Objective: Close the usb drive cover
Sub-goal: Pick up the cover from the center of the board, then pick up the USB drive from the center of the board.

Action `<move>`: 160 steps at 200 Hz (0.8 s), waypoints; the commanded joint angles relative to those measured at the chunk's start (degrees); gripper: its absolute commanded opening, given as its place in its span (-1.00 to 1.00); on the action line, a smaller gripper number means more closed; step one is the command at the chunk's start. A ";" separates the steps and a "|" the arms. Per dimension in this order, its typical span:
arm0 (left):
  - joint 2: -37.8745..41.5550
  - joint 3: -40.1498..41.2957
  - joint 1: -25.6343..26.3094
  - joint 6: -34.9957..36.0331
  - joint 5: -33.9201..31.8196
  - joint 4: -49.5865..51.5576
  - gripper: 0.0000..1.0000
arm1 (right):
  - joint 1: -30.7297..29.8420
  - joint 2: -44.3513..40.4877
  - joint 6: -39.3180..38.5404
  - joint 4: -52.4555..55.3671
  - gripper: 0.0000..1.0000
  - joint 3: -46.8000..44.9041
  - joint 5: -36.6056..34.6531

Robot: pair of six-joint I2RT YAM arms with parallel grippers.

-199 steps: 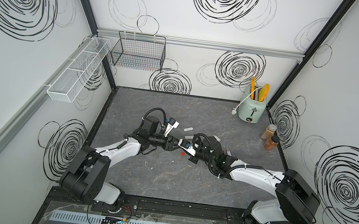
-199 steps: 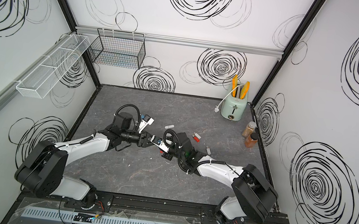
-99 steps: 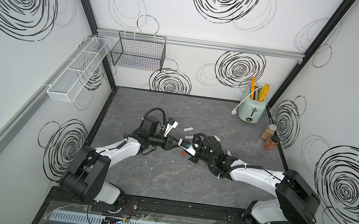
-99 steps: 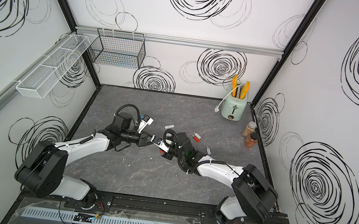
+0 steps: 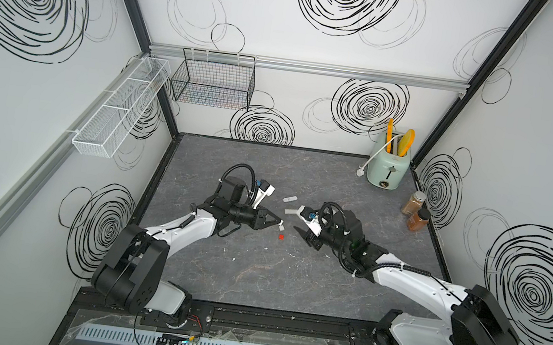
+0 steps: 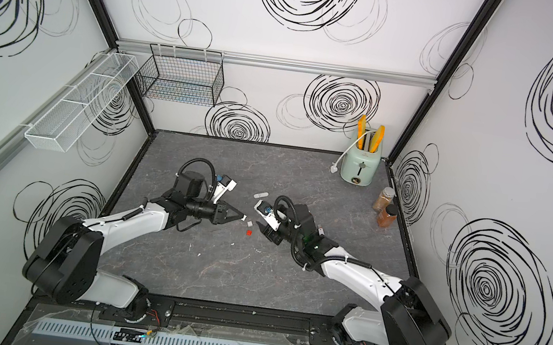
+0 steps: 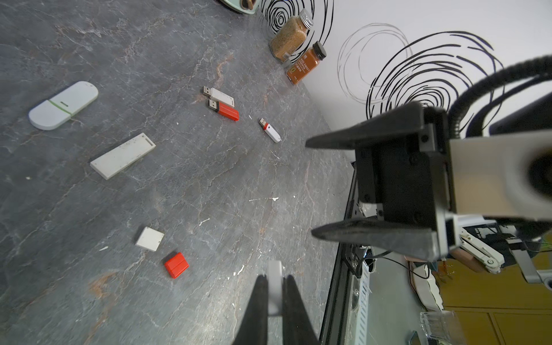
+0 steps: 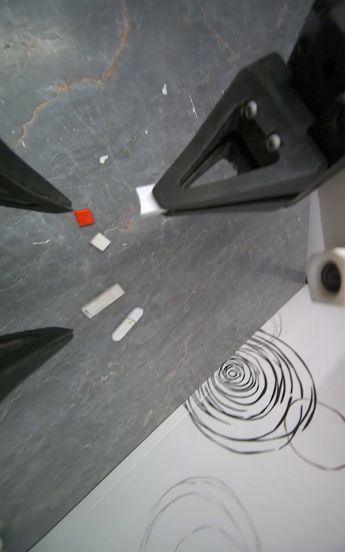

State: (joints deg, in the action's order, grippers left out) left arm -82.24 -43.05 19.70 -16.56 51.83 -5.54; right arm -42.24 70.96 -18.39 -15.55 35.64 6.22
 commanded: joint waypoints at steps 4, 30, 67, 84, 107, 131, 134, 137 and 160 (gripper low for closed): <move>-1.06 -1.86 -0.41 2.32 0.55 0.97 -1.00 | 3.52 -1.95 7.48 8.09 0.44 0.97 -3.33; -1.18 -2.22 -0.37 2.67 0.27 1.78 -1.00 | 8.35 -1.07 13.02 14.88 0.63 4.14 -6.07; -1.13 -2.30 -0.23 2.76 -0.04 2.15 -1.00 | 15.03 4.02 18.39 24.25 0.67 9.78 -5.69; -1.00 -1.83 -0.15 2.81 -0.07 1.69 -1.00 | 17.35 6.11 20.32 26.28 0.67 10.74 -5.82; -0.67 -1.77 -0.02 3.20 -0.15 1.99 -1.00 | 21.67 8.54 24.77 27.56 0.64 11.13 -6.01; -0.53 -1.53 0.07 3.33 -0.26 1.67 -1.00 | 25.87 11.01 27.95 29.09 0.59 11.35 -5.20; -0.49 -1.47 0.16 3.37 -0.24 1.60 -1.00 | 26.24 11.31 28.01 29.17 0.59 11.38 -5.10; -0.55 -1.43 0.20 3.39 -0.24 1.59 -1.00 | 26.58 11.70 28.07 29.32 0.58 11.42 -5.07; -0.52 -1.86 0.20 3.59 -0.51 2.26 -1.00 | 29.12 13.82 28.50 31.46 0.54 12.22 -5.72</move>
State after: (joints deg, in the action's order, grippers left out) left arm -82.96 -43.66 19.73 -14.44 51.37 -3.01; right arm -14.79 83.29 7.16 11.62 46.09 0.97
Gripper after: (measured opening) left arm 0.107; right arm 0.779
